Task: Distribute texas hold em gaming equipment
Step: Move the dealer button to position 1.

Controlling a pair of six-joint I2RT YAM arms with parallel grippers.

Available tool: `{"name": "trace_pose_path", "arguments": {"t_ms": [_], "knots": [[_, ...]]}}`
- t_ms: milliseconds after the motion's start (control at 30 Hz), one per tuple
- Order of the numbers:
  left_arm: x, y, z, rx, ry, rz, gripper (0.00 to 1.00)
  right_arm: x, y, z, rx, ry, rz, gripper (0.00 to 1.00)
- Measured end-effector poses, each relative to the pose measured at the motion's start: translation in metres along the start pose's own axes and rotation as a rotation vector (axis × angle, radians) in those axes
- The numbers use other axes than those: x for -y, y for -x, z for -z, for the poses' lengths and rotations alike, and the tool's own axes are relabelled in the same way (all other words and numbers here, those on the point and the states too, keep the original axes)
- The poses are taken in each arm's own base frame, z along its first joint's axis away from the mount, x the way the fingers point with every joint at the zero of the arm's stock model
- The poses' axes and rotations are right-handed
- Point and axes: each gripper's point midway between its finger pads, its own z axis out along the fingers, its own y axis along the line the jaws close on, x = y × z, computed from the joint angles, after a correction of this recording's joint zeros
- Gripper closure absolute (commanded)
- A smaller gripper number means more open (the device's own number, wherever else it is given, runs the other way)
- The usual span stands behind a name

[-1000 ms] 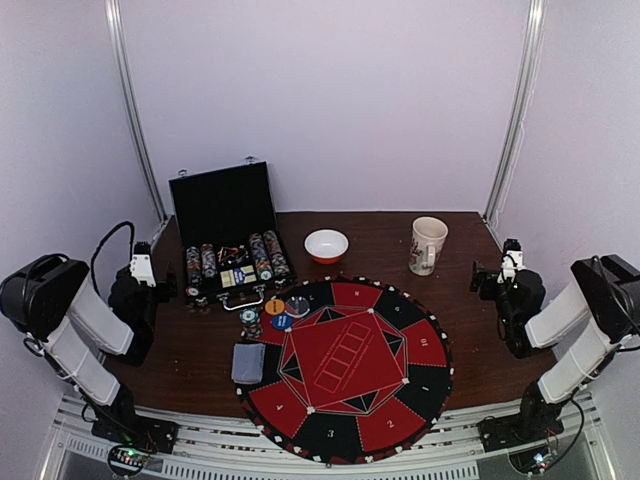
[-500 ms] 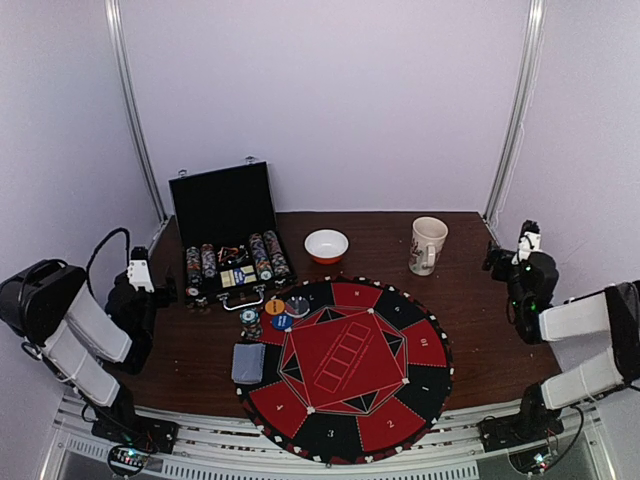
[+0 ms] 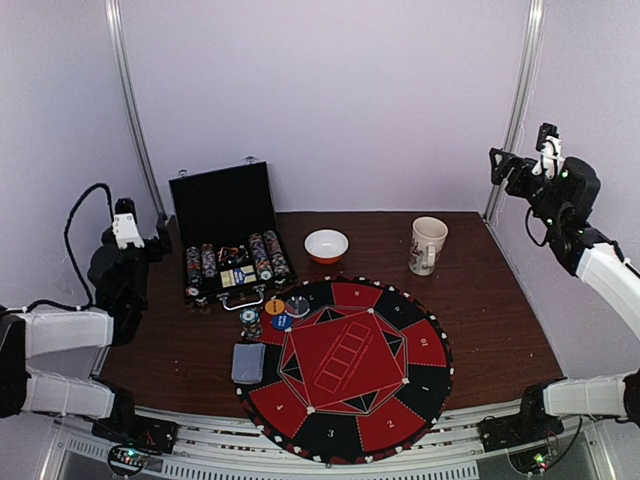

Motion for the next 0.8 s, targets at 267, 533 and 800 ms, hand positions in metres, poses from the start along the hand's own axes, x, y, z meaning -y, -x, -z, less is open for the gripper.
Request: {"name": "trace_pose_path", "arguments": {"t_ms": [267,533,800], "knots": [[0.091,0.088,-0.049,-0.151,-0.322,0.125,0.09,-0.116,-0.038,-0.016,-0.278,0.238,-0.033,0.0],[0.293,0.06,0.023,-0.556,-0.887,-0.047,0.02,-0.158,-0.099,-0.023,-0.555,0.268,0.033,0.0],[0.348,-0.117,0.107,-1.061,-1.027,-0.357,0.06,-0.132,-0.122,-0.015,-0.645,0.149,0.104,0.0]]}}
